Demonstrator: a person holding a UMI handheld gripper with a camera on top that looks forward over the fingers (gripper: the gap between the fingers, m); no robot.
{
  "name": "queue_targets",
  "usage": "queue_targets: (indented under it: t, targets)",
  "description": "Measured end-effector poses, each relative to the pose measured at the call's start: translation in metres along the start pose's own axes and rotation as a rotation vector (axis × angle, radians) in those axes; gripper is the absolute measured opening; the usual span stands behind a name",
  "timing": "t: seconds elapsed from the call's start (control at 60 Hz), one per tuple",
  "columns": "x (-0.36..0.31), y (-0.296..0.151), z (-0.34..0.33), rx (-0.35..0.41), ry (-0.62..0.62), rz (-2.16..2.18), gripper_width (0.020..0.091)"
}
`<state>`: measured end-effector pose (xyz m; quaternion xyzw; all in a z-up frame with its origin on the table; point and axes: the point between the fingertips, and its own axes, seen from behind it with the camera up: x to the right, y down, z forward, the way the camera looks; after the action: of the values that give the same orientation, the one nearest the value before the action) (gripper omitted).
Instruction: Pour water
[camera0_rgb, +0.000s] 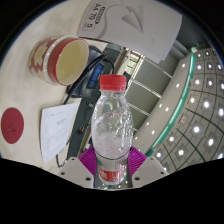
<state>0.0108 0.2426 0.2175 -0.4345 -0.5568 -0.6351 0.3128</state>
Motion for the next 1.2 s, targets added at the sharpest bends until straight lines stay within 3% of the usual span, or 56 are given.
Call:
queue_targets:
  t: [0.1,0.283,0.533,0.717,0.967,1.2]
  targets:
    - [-0.006,-0.016,-0.002,0.040,0.008,-0.084,0.0375]
    - [-0.020,-0.014,0.000,0.038,-0.031,-0.060,0.0376]
    - [-0.006,-0.001,-0.027,0.076,-0.138,0.516,0.0378]
    - [-0.016,-0.004,-0.050,0.138,-0.287,1.034,0.0379]
    - [-0.075,-0.040,-0.076,0.217,-0.593,1.635,0.0380]
    - [-0.141,-0.065,-0.083,0.199,-0.729,1.783,0.0379]
